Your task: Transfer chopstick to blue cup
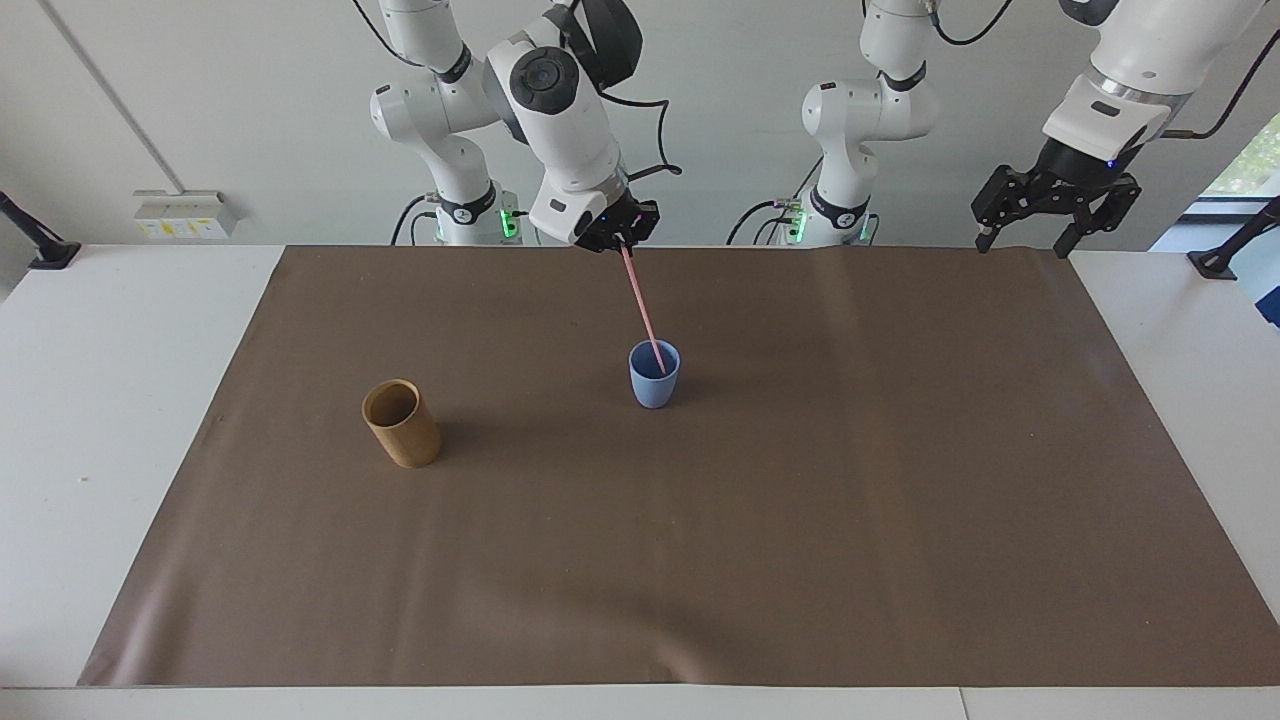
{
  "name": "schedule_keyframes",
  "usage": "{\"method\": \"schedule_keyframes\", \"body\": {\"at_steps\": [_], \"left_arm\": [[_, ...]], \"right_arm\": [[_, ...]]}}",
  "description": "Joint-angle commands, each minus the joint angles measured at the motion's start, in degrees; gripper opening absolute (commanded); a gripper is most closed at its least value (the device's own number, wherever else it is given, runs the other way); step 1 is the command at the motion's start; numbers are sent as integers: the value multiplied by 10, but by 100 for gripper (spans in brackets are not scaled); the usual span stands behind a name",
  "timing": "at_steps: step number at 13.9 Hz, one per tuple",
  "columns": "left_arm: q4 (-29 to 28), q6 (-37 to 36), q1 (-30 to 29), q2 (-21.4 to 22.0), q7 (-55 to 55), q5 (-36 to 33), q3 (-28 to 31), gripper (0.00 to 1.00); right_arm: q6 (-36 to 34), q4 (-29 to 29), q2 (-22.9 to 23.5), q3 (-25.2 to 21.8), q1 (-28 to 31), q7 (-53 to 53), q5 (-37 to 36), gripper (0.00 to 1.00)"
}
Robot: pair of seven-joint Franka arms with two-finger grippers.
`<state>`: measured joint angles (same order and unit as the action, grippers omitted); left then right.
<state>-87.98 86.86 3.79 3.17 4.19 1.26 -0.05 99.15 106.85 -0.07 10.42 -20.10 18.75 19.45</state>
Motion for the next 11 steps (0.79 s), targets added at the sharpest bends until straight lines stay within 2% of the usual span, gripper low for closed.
{"method": "schedule_keyframes", "body": {"at_steps": [1, 2, 7, 11], "left_arm": [[19, -27, -3, -10, 13, -12, -4, 100], [25, -35, -3, -16, 13, -12, -6, 100], [27, -35, -4, -11, 12, -9, -6, 100], [25, -38, -10, -10, 11, -9, 0, 100]], "right_arm": [[13, 6, 1, 2, 0, 5, 5, 83], [13, -1, 3, 2, 0, 5, 3, 100], [5, -47, -12, -2, 9, 6, -53, 100], [4, -84, -27, -5, 41, 4, -148, 100]]}}
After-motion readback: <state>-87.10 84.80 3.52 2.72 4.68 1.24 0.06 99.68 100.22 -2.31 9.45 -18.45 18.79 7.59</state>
